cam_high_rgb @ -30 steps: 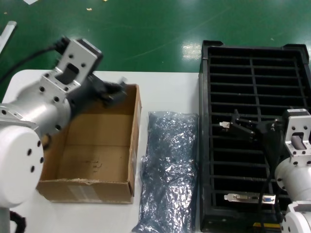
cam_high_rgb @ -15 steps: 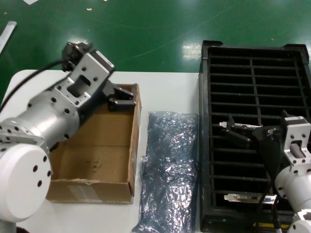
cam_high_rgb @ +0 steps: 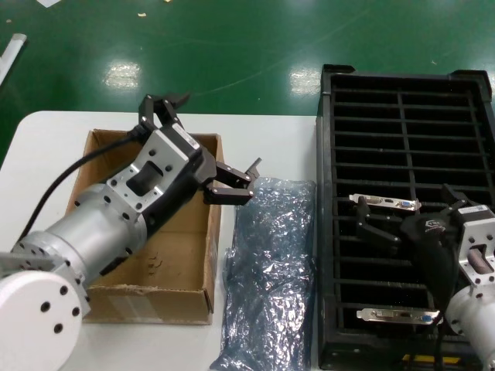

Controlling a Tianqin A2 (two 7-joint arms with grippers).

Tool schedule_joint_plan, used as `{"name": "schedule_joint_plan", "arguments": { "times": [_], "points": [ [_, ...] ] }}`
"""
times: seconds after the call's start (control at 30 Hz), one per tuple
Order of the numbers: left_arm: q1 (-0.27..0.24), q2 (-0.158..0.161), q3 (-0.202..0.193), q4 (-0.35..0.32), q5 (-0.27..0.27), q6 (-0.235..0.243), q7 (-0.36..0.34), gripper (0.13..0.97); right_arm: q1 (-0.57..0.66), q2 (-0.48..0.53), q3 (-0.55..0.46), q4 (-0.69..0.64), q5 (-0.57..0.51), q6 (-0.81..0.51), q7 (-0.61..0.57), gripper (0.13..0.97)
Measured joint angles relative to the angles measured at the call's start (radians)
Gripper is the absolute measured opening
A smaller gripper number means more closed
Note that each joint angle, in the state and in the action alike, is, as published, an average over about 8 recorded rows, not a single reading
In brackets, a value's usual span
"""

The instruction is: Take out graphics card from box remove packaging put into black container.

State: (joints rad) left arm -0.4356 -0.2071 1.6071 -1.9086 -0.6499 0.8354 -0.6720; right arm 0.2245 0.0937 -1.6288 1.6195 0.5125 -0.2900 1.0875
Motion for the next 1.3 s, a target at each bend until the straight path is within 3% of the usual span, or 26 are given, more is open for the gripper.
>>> {"name": "schedule_joint_plan", "arguments": {
  "times": [1.3],
  "points": [
    [0.324,-0.069,-0.005,0.229,-0.855,-0.621,0.499,0.966,-0.167,0.153,0.021,-0.014,0.957,0.216,-0.808,0.966]
  ]
}}
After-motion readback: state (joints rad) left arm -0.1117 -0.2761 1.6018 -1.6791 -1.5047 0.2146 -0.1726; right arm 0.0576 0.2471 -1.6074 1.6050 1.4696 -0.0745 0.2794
